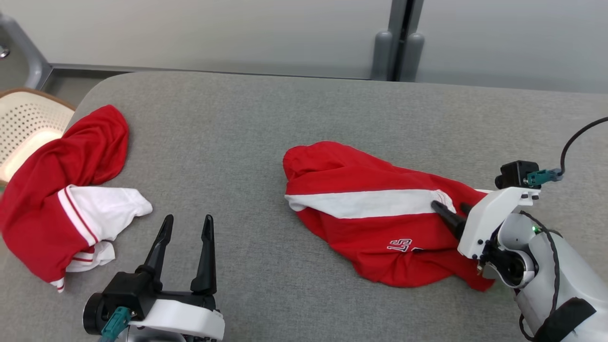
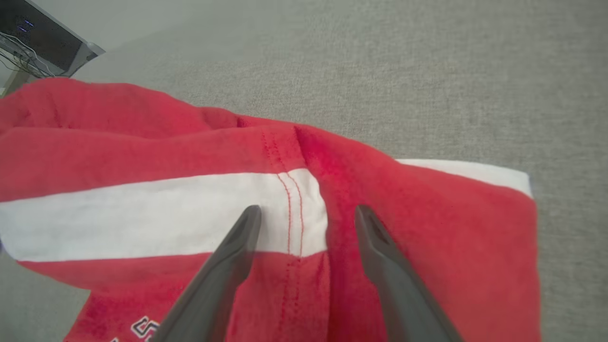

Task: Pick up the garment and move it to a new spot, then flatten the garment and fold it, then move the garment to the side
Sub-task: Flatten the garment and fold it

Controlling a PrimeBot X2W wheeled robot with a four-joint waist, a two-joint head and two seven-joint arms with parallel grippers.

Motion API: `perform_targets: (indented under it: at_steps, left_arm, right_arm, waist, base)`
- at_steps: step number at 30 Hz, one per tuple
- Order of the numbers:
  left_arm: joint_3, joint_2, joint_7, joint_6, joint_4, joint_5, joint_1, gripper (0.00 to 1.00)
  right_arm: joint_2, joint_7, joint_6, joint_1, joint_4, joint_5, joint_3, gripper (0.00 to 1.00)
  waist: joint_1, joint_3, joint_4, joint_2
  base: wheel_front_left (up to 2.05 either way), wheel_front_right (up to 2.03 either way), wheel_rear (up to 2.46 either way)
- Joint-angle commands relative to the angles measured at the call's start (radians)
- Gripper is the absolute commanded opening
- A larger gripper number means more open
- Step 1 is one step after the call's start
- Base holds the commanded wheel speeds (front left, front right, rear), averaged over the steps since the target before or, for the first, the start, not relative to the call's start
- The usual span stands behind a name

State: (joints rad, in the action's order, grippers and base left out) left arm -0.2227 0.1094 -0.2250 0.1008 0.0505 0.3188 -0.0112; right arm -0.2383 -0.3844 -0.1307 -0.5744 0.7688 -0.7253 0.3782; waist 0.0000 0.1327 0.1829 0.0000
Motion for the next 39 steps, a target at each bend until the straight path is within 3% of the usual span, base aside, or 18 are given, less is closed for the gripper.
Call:
perform_targets:
  at_steps: [1,5,6,7,8,10,22,31,39]
  left_arm:
    - [0.0,0.002,-0.002,-0.001,0.004,0.003,-0.017,1.0]
    - [-0.003,0.002,-0.001,0.003,0.01,0.005,-0.022,1.0]
    - [-0.004,0.002,-0.001,0.004,0.011,0.006,-0.023,1.0]
    - [-0.004,0.003,-0.001,0.004,0.013,0.007,-0.023,1.0]
    - [-0.004,0.004,-0.001,0.005,0.014,0.008,-0.023,1.0]
    - [-0.004,0.006,0.0,0.006,0.018,0.009,-0.02,1.0]
    - [0.008,0.03,0.012,0.01,0.021,0.024,0.003,1.0]
    - [0.011,0.04,0.026,0.004,0.034,0.043,0.012,1.0]
    - [0.005,0.049,0.035,0.0,0.045,0.049,-0.003,1.0]
  right_arm:
    - [0.003,-0.013,0.0,-0.013,0.021,-0.006,-0.002,1.0]
    - [0.012,-0.003,0.0,-0.028,0.071,0.002,-0.01,1.0]
    - [0.019,-0.004,0.0,-0.027,0.078,-0.004,-0.008,0.84]
    - [0.02,-0.001,0.0,-0.029,0.082,-0.006,-0.005,0.53]
    - [0.02,0.002,0.0,-0.031,0.085,-0.008,-0.002,0.42]
    - [0.023,0.02,0.0,-0.033,0.083,-0.012,0.005,0.0]
    - [0.019,0.174,0.0,0.011,-0.016,-0.057,0.029,0.0]
    - [-0.08,0.187,0.0,0.119,-0.197,-0.113,0.041,0.0]
    - [-0.126,0.207,0.0,0.195,-0.195,-0.117,-0.005,0.0]
  waist:
    - [0.0,0.012,0.014,0.0]
    - [0.0,0.019,0.024,0.0]
    - [0.0,0.02,0.025,0.0]
    - [0.0,0.021,0.026,0.0]
    - [0.0,0.021,0.026,0.0]
    - [0.0,0.019,0.024,0.0]
    - [0.0,-0.043,-0.051,0.0]
    - [0.0,-0.065,-0.16,0.0]
    - [0.0,-0.061,-0.194,0.0]
  base:
    - [0.0,0.0,0.0]
    - [0.0,0.0,0.0]
    - [0.0,0.0,0.0]
    - [0.0,0.0,0.0]
    - [0.0,0.0,0.0]
    - [0.0,0.0,0.0]
    - [0.0,0.0,0.0]
    - [0.0,0.0,0.0]
    - [0.0,0.0,0.0]
